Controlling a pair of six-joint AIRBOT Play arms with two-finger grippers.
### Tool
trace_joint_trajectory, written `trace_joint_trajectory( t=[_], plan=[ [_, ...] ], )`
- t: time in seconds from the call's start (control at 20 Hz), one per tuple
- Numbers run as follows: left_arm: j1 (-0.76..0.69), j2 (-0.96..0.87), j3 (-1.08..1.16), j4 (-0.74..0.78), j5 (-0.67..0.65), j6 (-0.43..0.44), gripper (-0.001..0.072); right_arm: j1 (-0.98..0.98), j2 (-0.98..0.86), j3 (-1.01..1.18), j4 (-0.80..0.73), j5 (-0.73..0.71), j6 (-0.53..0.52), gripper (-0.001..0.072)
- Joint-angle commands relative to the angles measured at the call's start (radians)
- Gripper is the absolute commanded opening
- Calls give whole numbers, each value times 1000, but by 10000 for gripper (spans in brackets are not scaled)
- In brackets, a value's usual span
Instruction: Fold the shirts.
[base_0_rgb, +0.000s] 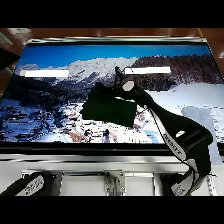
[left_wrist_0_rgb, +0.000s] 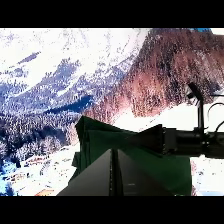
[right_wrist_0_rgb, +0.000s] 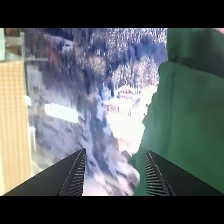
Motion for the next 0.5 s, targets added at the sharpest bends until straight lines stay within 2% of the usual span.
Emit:
trace_joint_trajectory(
  t=[0.0, 0.05, 0.15, 0.25, 0.45],
  plan=[
    [2, 5, -35, 0, -7, 2, 41, -66, 62, 1, -256, 297, 14, 518],
    [2, 5, -44, 0, -7, 4, 41, -97, 83, 1, -371, 404, 35, 676],
    [2, 5, -58, 1, -3, 6, 41, -196, 100, 1, -527, 621, 45, 695],
    [2, 4, -69, 0, 4, 13, 41, -295, 100, -21, -615, 735, 45, 695],
    [2, 0, -70, 0, 5, 13, 41, -377, 96, -147, -498, 629, 20, 695]
  ],
)
